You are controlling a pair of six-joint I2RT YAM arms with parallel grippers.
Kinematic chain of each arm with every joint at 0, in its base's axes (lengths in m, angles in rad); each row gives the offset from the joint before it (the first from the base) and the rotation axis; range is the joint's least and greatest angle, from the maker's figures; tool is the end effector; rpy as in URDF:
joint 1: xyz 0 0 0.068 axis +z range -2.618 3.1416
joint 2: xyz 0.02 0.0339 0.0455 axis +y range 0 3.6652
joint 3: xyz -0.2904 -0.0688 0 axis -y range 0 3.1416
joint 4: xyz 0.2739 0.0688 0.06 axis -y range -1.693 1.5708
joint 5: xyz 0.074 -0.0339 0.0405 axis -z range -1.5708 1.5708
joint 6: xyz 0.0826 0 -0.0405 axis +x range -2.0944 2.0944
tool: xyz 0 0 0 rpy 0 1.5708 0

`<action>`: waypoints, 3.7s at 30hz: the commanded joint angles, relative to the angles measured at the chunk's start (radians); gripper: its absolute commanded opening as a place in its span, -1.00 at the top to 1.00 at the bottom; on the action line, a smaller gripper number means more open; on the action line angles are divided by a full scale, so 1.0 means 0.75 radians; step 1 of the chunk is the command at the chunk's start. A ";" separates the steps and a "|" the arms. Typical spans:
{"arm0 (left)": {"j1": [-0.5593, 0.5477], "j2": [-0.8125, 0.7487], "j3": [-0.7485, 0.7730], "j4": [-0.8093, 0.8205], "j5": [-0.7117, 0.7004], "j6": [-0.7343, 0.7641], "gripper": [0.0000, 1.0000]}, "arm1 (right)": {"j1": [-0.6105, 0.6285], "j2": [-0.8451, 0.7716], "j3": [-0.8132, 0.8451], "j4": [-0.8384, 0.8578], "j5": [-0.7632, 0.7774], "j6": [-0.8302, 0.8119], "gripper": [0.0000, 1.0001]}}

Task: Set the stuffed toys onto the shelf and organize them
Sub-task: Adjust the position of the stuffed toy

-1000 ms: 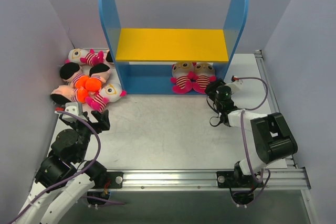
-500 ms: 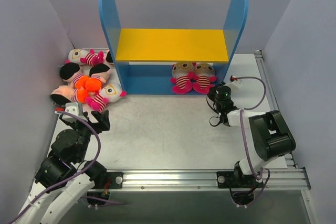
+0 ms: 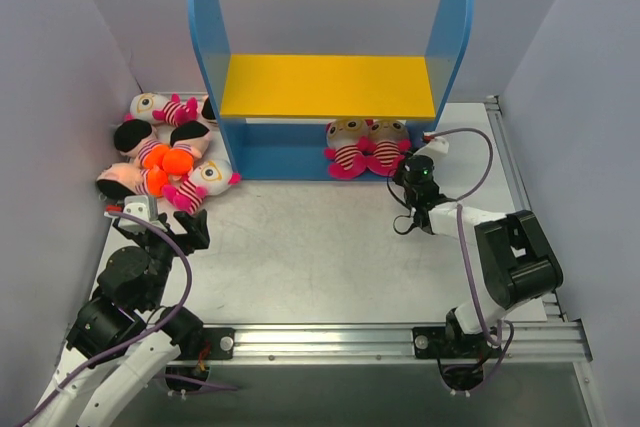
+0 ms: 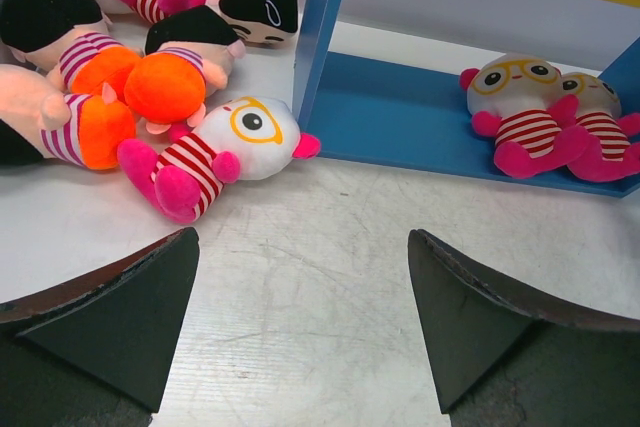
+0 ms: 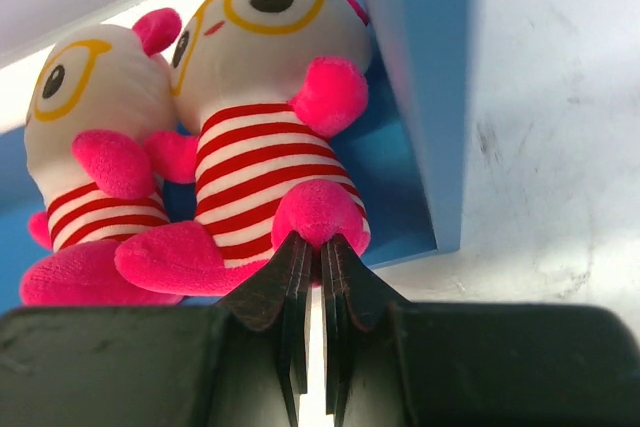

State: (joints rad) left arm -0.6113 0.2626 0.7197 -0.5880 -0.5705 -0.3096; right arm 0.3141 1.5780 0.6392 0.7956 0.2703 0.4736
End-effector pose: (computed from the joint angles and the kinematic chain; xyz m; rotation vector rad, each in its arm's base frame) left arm 0.1084 -0.0215 0.3449 -0.1697 1.6765 -0.2072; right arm 0.3724 0.0978 0.1964 0.3369 1.6882 0.3536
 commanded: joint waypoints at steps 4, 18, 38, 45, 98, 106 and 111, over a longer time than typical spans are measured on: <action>0.015 0.002 0.008 0.015 0.016 0.018 -0.88 | 0.094 -0.040 0.093 -0.022 0.194 -0.245 1.00; 0.019 0.010 0.010 0.015 0.024 0.020 -0.88 | 0.185 0.050 0.181 -0.065 0.411 -0.384 1.00; 0.022 0.004 0.008 0.013 0.026 0.018 -0.88 | 0.191 0.009 0.185 -0.190 0.495 -0.218 0.21; 0.024 0.002 0.008 0.011 0.026 0.016 -0.88 | 0.211 -0.106 0.168 -0.187 0.354 -0.235 0.00; 0.036 -0.002 0.008 0.015 0.043 0.018 -0.88 | 0.330 0.185 0.381 -0.050 0.189 -0.353 1.00; 0.036 0.002 0.006 0.013 0.043 0.018 -0.87 | 0.389 0.183 0.346 -0.044 0.437 -0.347 1.00; 0.036 -0.002 0.008 0.013 0.043 0.018 -0.88 | 0.393 0.195 0.332 -0.030 0.499 -0.317 1.00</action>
State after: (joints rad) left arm -0.5919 0.2630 0.7197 -0.5880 -0.5446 -0.3092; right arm 0.6086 1.7622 0.8845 0.7368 0.5388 0.2230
